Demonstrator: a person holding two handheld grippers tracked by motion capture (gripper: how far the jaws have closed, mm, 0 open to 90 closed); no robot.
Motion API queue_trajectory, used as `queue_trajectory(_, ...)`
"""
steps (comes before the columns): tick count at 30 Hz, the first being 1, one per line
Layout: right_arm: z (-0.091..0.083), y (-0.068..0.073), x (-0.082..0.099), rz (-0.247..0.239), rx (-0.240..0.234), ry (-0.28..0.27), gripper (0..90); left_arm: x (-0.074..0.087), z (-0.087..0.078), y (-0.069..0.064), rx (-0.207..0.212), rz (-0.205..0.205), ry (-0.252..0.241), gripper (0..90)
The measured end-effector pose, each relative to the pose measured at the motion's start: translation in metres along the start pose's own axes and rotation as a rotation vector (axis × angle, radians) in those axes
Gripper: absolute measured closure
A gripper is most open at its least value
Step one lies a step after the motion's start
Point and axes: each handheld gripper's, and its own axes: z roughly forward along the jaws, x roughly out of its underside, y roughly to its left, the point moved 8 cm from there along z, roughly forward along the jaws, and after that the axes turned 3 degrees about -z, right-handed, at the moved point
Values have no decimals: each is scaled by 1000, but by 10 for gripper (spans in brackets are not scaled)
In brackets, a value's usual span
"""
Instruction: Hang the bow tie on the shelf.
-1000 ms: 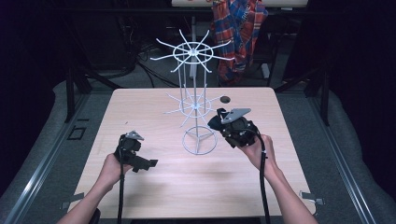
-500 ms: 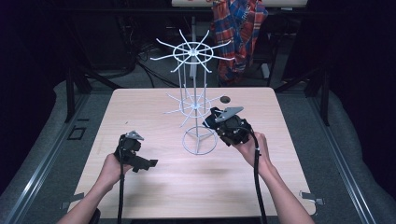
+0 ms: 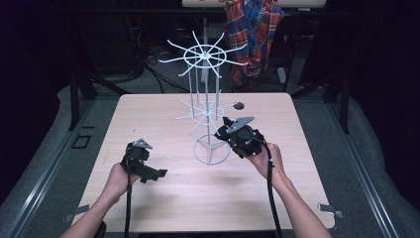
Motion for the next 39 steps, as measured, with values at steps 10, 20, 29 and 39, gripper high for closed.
queue_trajectory(10, 5, -8, 9, 18, 24, 7, 740, 0, 0, 0, -1, 0, -1, 3)
queue_trajectory(20, 8, -5, 7, 28, 11, -3, 711, 0, 0, 0, 1, -2, -1, 3)
queue_trajectory(29, 8, -6, 9, 52, -8, 2, 637, 0, 1, -1, 4, -1, 0, 3)
queue_trajectory(39, 5, -3, 8, 66, -37, -12, 507, 0, 1, -2, 3, -2, 0, 3)
